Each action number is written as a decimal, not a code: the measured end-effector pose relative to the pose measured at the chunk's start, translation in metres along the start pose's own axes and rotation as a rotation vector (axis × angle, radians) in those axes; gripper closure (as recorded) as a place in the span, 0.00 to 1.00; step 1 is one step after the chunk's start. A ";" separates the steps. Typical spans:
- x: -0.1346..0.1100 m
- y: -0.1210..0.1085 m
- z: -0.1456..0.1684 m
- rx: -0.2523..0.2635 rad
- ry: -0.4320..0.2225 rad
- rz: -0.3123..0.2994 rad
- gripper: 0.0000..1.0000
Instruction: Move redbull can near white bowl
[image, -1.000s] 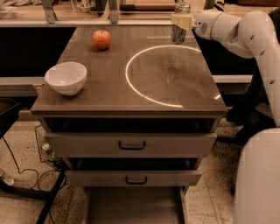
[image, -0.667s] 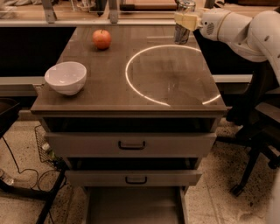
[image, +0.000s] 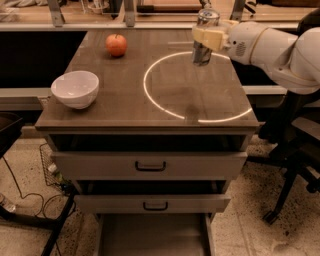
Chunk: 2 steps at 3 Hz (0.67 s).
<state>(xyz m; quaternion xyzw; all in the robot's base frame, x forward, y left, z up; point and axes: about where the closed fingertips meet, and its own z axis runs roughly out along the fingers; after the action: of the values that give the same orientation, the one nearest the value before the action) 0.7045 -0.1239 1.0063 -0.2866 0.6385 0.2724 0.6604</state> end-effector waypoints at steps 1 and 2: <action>0.030 0.052 0.005 -0.061 0.046 0.033 1.00; 0.050 0.092 0.012 -0.118 0.074 0.054 1.00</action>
Offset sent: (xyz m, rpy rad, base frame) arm -0.0857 0.1072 -0.0789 -0.0292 0.1331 0.1815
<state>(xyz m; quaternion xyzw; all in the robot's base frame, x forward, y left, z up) 0.6480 -0.0521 0.9536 -0.3177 0.6525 0.3165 0.6108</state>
